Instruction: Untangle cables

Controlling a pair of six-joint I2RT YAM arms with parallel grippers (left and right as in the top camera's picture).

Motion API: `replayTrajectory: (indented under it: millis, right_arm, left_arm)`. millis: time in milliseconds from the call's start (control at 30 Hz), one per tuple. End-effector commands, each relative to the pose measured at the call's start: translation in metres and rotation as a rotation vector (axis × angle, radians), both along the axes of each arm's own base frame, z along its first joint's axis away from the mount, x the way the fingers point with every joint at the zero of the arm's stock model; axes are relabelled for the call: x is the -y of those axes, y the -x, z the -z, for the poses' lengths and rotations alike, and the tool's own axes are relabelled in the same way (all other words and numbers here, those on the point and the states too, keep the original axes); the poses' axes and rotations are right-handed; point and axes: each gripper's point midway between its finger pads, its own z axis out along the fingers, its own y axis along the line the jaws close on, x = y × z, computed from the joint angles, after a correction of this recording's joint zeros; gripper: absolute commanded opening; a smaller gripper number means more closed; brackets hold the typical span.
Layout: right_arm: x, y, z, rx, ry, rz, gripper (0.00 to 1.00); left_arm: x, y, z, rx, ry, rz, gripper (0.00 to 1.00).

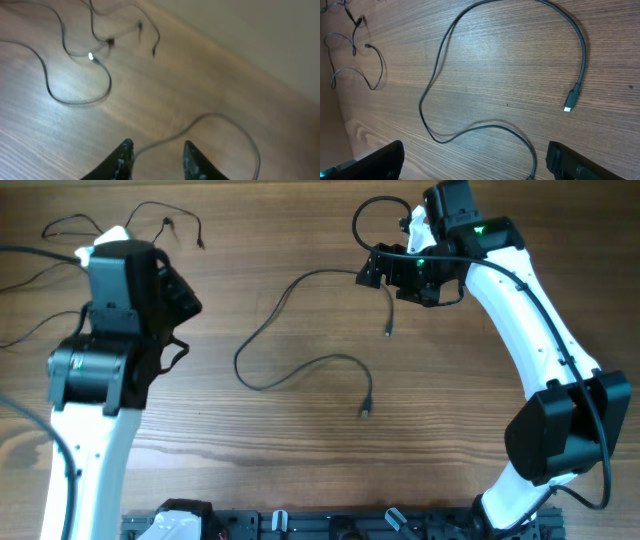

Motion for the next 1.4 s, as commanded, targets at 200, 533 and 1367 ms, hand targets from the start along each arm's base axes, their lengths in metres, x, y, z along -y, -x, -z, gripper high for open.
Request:
replayTrajectory:
  millis: [200,533,1367]
  right_arm:
    - [0.002,0.002,-0.015,0.041,0.013,-0.014,0.93]
    - [0.002,0.000,-0.016,0.052,0.012,-0.014,0.94]
    - [0.002,0.001,-0.016,0.049,0.012,-0.014,0.94]
  left_arm:
    - [0.044,0.002,0.187,-0.704,0.058,0.013,0.95]
    - [0.039,-0.017,0.257,-0.814,-0.199,0.418,0.72]
    - [0.048,-0.003,0.294,-0.794,-0.164,0.512,0.04]
